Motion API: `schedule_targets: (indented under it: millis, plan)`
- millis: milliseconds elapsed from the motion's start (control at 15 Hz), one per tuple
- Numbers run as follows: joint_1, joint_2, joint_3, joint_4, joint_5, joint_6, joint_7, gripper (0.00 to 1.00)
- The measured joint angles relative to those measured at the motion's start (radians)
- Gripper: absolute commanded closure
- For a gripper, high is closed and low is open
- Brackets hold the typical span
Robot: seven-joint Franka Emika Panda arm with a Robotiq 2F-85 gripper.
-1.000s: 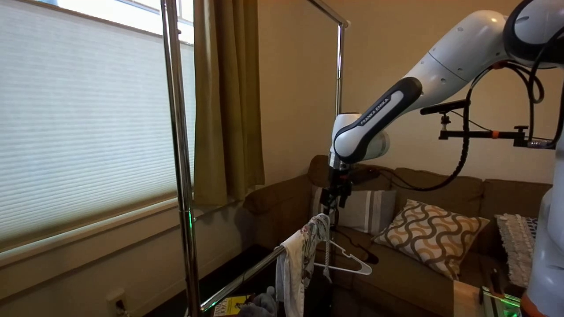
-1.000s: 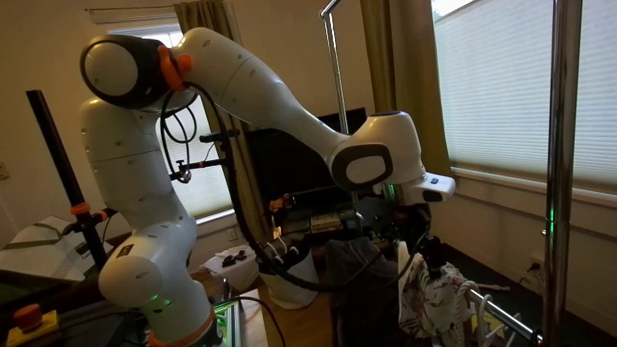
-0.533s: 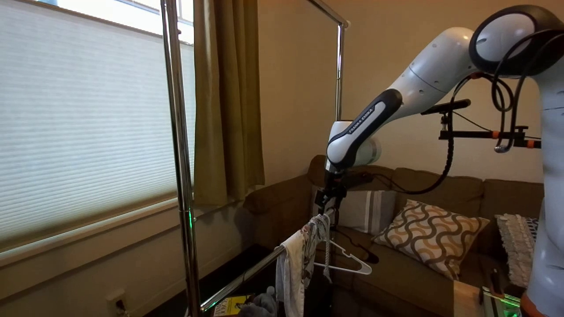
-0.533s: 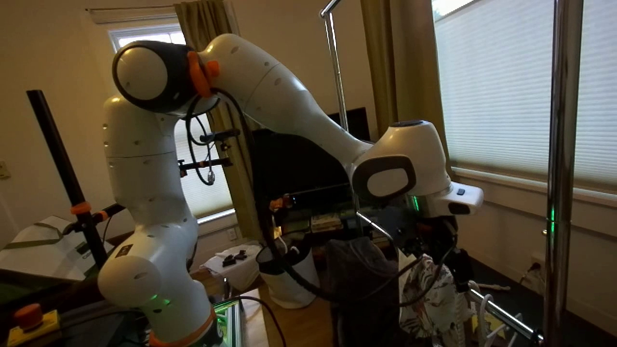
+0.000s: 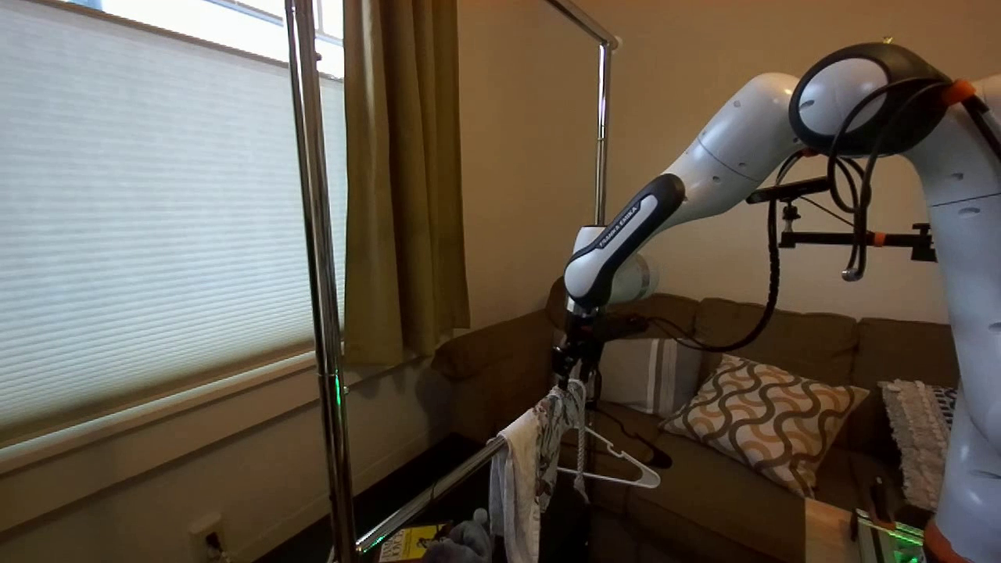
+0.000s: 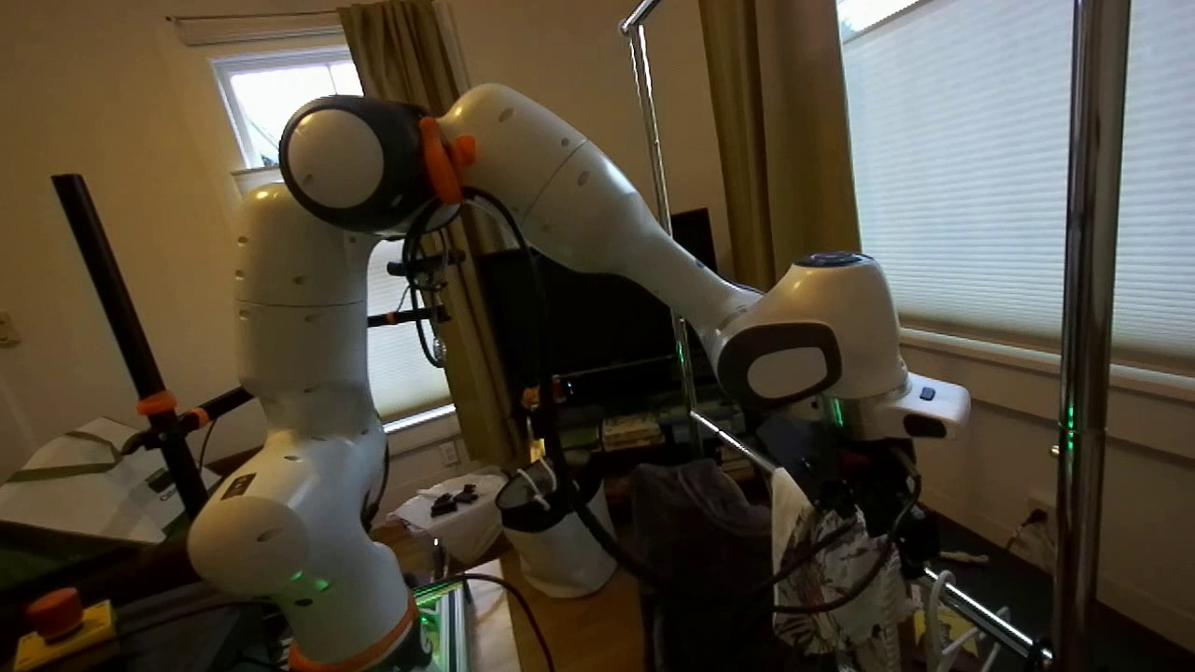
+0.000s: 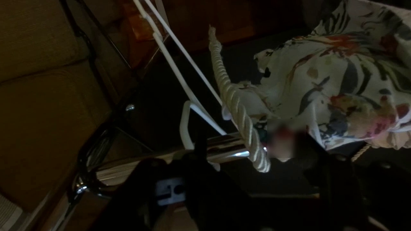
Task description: Remove the white rope from the bottom railing and hang it on the top railing
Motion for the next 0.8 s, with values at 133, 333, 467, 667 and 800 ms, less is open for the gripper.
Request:
schedule_targets:
  millis: [133, 333, 467, 667, 800]
  plan:
    - [-0.005, 0.025, 0.009, 0.02, 0.011, -0.006, -0.009, 0.32]
    - [-0.01, 0.053, 0.017, 0.049, 0.014, -0.016, -0.016, 0.33]
    - [-0.01, 0.054, 0.017, 0.064, 0.008, -0.038, -0.041, 0.26]
    - [-0.01, 0.048, 0.019, 0.081, -0.012, -0.128, -0.137, 0.15]
    - [-0.011, 0.039, 0.02, 0.084, -0.035, -0.209, -0.212, 0.07]
